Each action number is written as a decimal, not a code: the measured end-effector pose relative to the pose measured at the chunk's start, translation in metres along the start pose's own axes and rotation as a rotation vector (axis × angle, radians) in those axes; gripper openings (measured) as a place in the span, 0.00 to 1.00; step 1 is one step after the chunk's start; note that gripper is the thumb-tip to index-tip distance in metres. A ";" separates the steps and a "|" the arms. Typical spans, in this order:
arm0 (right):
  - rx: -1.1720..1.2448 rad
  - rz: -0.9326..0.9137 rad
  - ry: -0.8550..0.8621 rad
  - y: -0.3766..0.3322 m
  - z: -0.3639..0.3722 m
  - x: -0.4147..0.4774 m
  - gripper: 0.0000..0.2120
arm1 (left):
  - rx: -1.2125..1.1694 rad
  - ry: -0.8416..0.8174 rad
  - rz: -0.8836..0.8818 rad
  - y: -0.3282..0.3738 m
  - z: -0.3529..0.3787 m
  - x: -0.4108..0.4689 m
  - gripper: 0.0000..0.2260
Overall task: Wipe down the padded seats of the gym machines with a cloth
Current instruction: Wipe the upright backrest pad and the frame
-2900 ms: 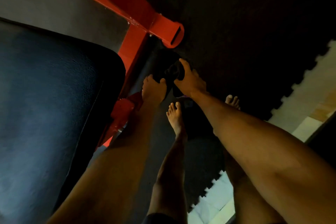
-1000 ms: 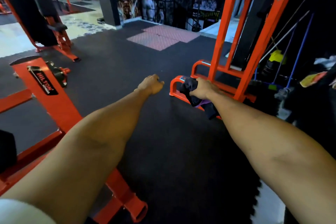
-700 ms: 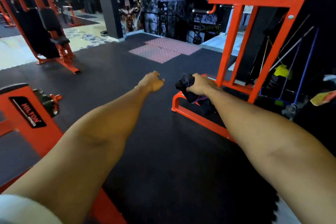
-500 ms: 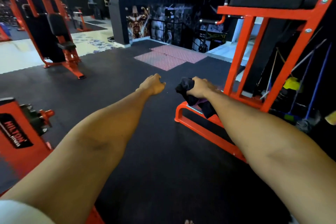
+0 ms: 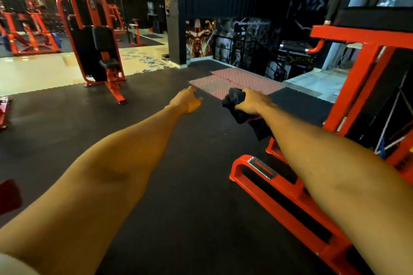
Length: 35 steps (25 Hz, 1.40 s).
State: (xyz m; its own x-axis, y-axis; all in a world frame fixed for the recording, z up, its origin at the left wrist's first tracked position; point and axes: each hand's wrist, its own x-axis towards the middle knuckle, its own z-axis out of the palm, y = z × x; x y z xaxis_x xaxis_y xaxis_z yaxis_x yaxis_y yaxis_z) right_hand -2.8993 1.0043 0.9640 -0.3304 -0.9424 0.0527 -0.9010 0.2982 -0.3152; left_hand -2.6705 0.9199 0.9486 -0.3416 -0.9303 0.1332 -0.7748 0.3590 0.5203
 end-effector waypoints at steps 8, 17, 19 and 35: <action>0.033 -0.030 -0.006 0.020 0.009 0.197 0.29 | -0.009 0.029 -0.015 -0.021 0.015 0.186 0.24; 0.043 -0.004 0.026 0.011 0.024 0.408 0.30 | -0.030 -0.010 0.009 -0.040 0.033 0.415 0.24; 0.028 0.022 0.011 0.016 0.028 0.448 0.30 | -0.045 -0.052 0.001 -0.041 0.046 0.457 0.24; 0.038 0.056 0.067 0.061 0.001 0.811 0.27 | -0.046 -0.071 0.087 -0.014 0.110 0.838 0.25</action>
State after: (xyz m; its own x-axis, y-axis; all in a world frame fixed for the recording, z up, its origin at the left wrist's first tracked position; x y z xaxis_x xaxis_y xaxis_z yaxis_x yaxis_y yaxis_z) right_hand -3.2213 0.2580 0.9864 -0.3994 -0.9117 0.0967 -0.8696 0.3434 -0.3548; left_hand -3.0048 0.1433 0.9602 -0.4448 -0.8876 0.1200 -0.7162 0.4329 0.5474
